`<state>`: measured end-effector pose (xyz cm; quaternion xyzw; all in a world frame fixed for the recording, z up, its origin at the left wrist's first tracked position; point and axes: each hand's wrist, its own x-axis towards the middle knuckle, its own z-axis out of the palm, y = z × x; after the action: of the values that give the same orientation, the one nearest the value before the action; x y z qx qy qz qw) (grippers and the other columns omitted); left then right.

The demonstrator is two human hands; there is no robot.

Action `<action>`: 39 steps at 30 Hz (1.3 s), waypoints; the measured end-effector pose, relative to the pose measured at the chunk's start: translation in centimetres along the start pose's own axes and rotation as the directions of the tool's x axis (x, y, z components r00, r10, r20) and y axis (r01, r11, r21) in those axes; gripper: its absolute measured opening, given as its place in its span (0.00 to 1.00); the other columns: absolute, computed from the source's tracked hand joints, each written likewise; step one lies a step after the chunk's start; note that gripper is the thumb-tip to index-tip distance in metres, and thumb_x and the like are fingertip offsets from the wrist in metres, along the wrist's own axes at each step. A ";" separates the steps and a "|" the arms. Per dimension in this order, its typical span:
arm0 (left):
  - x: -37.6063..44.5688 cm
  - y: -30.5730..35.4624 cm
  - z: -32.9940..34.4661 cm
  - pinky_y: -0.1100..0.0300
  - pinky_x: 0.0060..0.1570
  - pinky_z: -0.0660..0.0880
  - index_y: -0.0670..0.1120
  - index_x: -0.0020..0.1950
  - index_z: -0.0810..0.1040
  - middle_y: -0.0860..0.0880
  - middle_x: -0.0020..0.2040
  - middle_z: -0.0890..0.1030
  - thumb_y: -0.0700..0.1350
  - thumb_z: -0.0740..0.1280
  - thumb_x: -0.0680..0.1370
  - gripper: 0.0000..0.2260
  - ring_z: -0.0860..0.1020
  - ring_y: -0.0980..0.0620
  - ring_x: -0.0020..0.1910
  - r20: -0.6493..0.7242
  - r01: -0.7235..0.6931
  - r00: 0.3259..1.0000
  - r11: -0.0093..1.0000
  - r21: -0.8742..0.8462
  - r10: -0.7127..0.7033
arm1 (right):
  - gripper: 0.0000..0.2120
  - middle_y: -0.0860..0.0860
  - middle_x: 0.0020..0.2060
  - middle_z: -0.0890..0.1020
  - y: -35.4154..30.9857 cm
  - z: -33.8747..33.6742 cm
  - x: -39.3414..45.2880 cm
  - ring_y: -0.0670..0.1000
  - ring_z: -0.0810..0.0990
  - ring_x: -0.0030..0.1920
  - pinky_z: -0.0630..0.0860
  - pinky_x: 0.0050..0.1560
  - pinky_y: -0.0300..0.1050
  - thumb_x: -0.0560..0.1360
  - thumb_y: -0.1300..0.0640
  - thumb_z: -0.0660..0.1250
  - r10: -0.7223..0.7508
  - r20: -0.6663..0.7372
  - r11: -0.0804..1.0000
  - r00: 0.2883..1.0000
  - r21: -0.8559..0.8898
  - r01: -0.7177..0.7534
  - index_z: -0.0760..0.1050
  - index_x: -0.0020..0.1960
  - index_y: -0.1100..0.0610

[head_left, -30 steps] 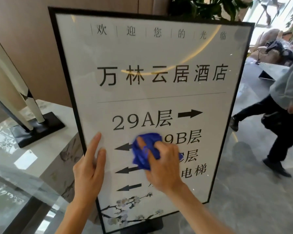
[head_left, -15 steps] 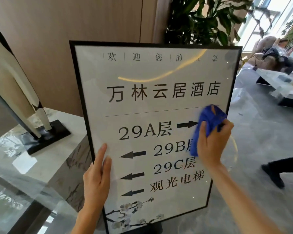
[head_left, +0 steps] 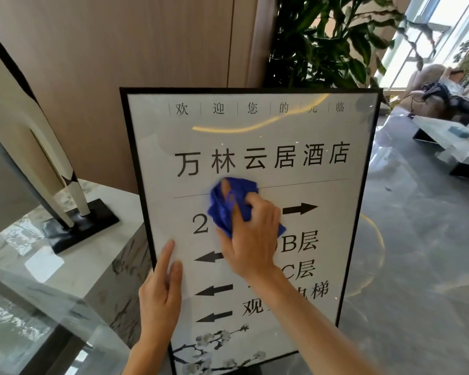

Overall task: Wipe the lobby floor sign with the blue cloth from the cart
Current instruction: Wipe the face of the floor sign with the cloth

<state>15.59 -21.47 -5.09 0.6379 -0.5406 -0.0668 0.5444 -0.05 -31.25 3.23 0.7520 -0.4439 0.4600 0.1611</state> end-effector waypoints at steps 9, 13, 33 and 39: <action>-0.1 -0.4 0.3 0.77 0.38 0.71 0.79 0.68 0.59 0.56 0.37 0.78 0.69 0.53 0.79 0.17 0.78 0.61 0.37 -0.028 0.035 0.999 0.999 -0.023 -0.036 | 0.18 0.55 0.58 0.72 2.9 -1.5 6.2 0.55 0.71 0.56 0.68 0.57 0.51 0.82 0.42 0.58 0.039 -0.102 0.999 0.994 -0.020 -0.041 0.72 0.66 0.51; 0.1 -0.3 0.2 0.67 0.34 0.72 0.80 0.68 0.58 0.55 0.34 0.77 0.69 0.53 0.79 0.17 0.77 0.58 0.33 -0.025 0.021 0.999 0.998 -0.054 -0.022 | 0.16 0.54 0.57 0.72 7.5 -3.1 7.0 0.55 0.71 0.55 0.73 0.55 0.56 0.83 0.42 0.56 0.157 -0.174 0.988 0.972 0.027 -0.154 0.72 0.57 0.53; -0.7 1.0 -0.7 0.58 0.42 0.76 0.78 0.70 0.58 0.47 0.40 0.82 0.69 0.53 0.79 0.18 0.80 0.54 0.38 0.026 0.070 0.997 0.998 -0.005 -0.070 | 0.17 0.62 0.65 0.72 10.5 -5.6 -0.5 0.63 0.74 0.63 0.72 0.65 0.67 0.81 0.45 0.61 0.653 -0.133 0.741 0.745 0.317 -0.592 0.62 0.68 0.46; -0.3 0.9 -1.3 0.72 0.45 0.70 0.75 0.72 0.58 0.66 0.39 0.76 0.68 0.54 0.80 0.20 0.75 0.76 0.42 0.129 0.125 0.984 0.992 -0.026 -0.120 | 0.18 0.62 0.66 0.71 9.0 -6.5 -2.3 0.64 0.75 0.63 0.71 0.69 0.66 0.81 0.50 0.63 0.716 -0.022 0.660 0.698 0.349 -0.665 0.66 0.69 0.48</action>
<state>15.79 -20.25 -4.08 0.6551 -0.5328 -0.1499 0.5143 -11.39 -30.80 3.19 0.5029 -0.6029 0.6089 -0.1134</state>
